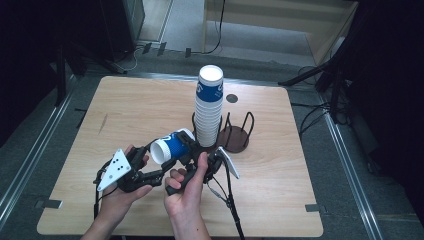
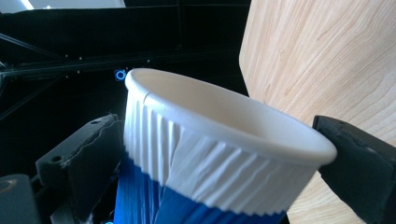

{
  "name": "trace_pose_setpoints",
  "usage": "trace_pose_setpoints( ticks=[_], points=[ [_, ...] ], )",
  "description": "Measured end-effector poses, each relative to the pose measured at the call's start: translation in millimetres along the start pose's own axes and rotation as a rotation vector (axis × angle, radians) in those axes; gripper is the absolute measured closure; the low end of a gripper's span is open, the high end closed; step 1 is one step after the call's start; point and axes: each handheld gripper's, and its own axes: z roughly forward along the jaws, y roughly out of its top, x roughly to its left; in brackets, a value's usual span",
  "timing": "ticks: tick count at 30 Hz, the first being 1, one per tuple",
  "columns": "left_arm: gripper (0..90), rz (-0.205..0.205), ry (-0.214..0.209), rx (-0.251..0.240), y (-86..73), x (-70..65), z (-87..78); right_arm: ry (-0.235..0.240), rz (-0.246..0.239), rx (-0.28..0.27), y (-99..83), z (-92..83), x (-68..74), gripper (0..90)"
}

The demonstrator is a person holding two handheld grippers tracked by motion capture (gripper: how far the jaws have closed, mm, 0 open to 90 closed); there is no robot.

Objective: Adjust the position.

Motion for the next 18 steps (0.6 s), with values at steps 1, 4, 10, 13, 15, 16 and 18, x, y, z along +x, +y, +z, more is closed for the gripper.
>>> trace_pose_setpoints(
  ticks=[1,4,10,13,15,16,18],
  points=[
    [27.8,-0.001,0.0,0.0,-0.2,-0.3,0.2,-0.001,-0.001,0.001,0.0,0.7,-0.7,3.4],
    [27.9,0.012,0.0,0.002,-0.4,-0.7,0.3,0.007,0.004,0.001,-0.9,1.9,-1.7,4.2],
    [27.8,0.012,0.003,0.001,-0.3,-0.4,0.1,0.016,0.016,0.009,-1.5,3.0,-2.8,7.5],
    [27.8,0.004,0.003,0.005,0.0,0.0,-0.3,0.026,0.031,0.017,-1.5,3.3,-3.2,9.9],
    [27.7,-0.004,0.003,0.006,-0.3,0.2,-0.4,0.033,0.044,0.017,-1.9,3.4,-2.5,13.2],
    [27.7,-0.007,0.004,0.008,-0.1,0.2,-0.3,0.034,0.043,0.014,-2.0,3.3,-2.2,13.7],
    [27.4,-0.011,0.005,0.012,0.2,0.6,-0.4,0.043,0.044,0.013,-2.2,3.5,-2.2,15.2]
  ],
)
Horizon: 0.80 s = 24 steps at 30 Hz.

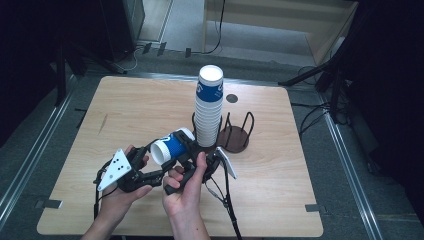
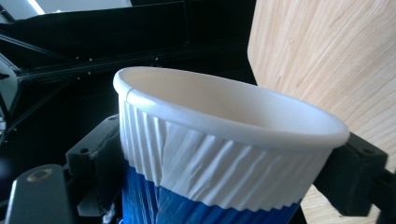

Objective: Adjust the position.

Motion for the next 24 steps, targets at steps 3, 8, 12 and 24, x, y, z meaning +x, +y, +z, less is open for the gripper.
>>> trace_pose_setpoints(
  ticks=[3,8,12,24],
  points=[
    [27.0,-0.01,0.001,-0.001,0.1,0.3,0.2,0.009,-0.003,0.001,-0.3,-0.1,-0.2,17.2],
    [27.2,-0.034,-0.005,-0.002,1.5,2.1,-1.5,0.032,0.0,-0.012,-0.5,-0.1,0.0,19.4],
    [24.9,-0.053,-0.007,-0.024,3.7,2.3,-5.4,0.046,-0.012,-0.024,1.6,-1.7,1.2,19.7],
    [13.4,-0.105,-0.025,0.004,9.1,7.9,-11.8,0.043,-0.053,-0.053,4.9,-5.9,4.8,19.9]
  ],
)
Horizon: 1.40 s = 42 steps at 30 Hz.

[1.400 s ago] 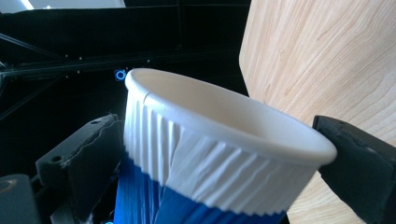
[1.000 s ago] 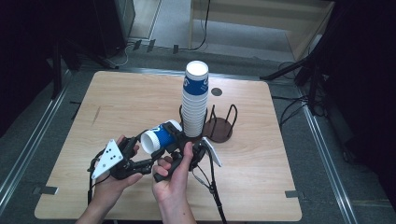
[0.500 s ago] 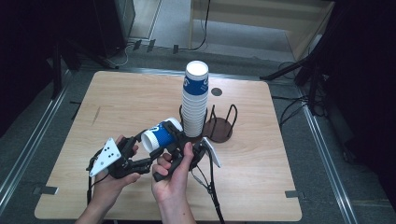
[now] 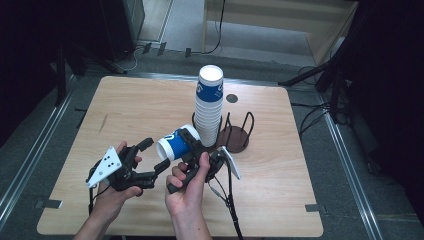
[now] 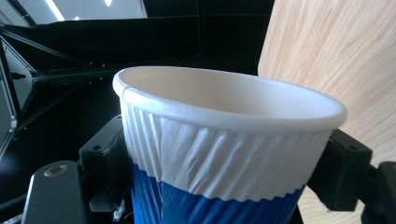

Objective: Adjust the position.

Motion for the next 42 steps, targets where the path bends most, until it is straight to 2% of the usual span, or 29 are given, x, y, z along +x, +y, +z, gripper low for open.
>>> trace_pose_setpoints(
  ticks=[2,6,12,19,32,35,42],
  points=[
    [12.1,-0.015,-0.005,0.013,1.5,0.6,-0.5,0.001,-0.016,-0.006,1.1,-0.8,0.3,20.0],
    [2.9,-0.026,0.0,0.058,3.6,0.3,-1.4,-0.01,-0.051,-0.026,2.7,-2.3,1.4,20.0],
    [1.4,-0.001,0.059,0.128,4.7,-1.7,-1.3,-0.015,-0.102,-0.04,3.1,-5.0,2.5,20.1],
    [0.0,-0.004,0.038,0.18,5.6,-0.5,-1.7,-0.026,-0.183,-0.07,4.2,-8.1,4.6,20.3],
    [0.0,0.0,0.043,0.204,5.6,1.4,-2.2,-0.075,-0.306,-0.108,6.8,-12.1,2.7,20.4],
    [0.0,-0.002,0.045,0.207,5.4,1.6,-2.2,-0.085,-0.359,-0.126,7.2,-13.2,2.7,20.4],
    [0.0,-0.001,0.048,0.21,5.4,1.7,-2.3,-0.102,-0.451,-0.146,7.9,-15.4,2.5,20.5]
  ],
)
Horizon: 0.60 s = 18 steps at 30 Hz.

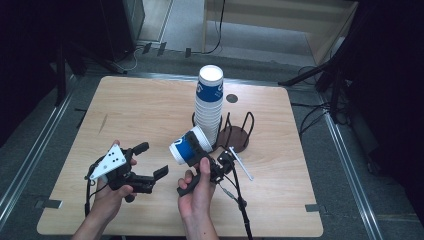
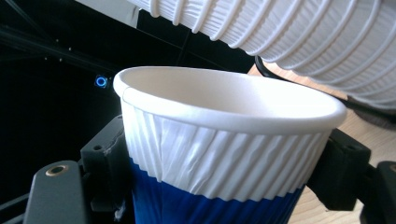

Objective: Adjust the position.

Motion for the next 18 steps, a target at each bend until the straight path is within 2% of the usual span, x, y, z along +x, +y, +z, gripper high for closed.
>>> trace_pose_setpoints(
  ticks=[12,18],
  points=[
    [0.0,0.003,0.001,0.003,-0.5,0.0,0.6,-0.015,-0.175,-0.029,0.2,-2.7,4.0,20.5],
    [0.0,0.005,0.002,0.007,-0.7,0.4,0.5,-0.01,-0.231,-0.031,0.0,-4.6,7.4,20.5]
  ],
)
